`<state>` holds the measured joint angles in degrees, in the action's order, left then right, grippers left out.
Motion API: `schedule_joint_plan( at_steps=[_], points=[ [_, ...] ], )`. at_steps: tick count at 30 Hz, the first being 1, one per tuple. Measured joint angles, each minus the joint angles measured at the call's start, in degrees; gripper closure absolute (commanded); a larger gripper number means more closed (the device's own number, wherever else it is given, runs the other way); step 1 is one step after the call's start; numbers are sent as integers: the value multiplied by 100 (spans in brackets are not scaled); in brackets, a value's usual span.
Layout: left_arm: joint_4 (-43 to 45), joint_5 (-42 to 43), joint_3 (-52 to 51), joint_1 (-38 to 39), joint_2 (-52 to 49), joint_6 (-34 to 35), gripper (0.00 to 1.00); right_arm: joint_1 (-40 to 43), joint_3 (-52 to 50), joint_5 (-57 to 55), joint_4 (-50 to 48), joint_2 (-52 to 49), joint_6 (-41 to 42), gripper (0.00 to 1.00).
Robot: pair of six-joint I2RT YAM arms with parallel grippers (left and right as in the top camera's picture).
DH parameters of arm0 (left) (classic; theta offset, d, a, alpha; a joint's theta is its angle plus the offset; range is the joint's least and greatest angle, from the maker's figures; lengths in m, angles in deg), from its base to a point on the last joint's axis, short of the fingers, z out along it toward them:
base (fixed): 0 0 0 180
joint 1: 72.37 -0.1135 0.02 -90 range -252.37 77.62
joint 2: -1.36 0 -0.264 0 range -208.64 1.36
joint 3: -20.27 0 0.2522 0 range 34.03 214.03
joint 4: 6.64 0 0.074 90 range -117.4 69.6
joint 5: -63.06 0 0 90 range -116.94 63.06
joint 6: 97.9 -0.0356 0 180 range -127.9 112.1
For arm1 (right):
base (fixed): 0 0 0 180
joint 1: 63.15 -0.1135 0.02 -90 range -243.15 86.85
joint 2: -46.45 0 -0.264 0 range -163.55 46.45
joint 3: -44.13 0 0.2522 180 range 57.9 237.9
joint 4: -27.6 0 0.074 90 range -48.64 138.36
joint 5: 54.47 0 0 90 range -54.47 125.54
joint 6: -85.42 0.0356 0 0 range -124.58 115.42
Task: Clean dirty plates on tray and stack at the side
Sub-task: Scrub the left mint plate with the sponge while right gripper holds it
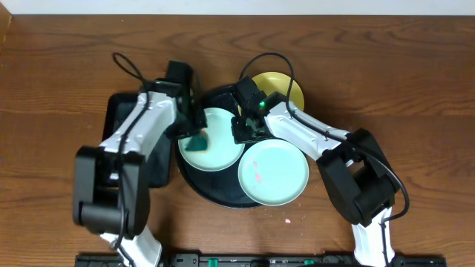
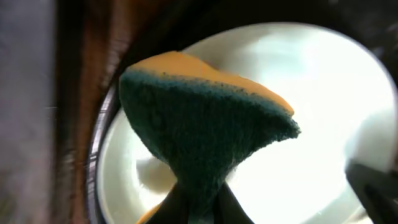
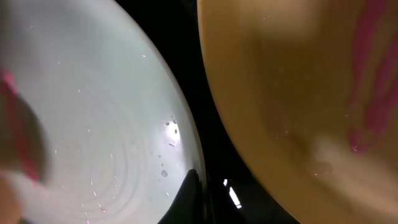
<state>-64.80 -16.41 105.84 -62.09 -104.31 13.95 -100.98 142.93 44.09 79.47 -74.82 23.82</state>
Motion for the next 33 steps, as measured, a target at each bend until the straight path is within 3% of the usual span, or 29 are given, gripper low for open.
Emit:
schedule_joint_plan(
  at_steps=[7,16,19,25,28,33],
  points=[
    [98,-37,0,269,-385,229,93,0,0,0,0,0,-7,99],
    [446,942,0,664,-452,-234,93,0,0,0,0,0,-20,99],
    [262,612,15,581,-452,101,92,0,0,0,-2,0,-20,99],
    [-575,-1010,70,363,-448,922,93,-2,-2,57,-7,0,-20,99],
    [-492,-1008,70,376,-448,721,92,-2,0,83,-4,-2,-20,99],
    [-33,-210,52,315,-448,-94,92,-2,-2,85,35,-2,-17,99]
  ],
)
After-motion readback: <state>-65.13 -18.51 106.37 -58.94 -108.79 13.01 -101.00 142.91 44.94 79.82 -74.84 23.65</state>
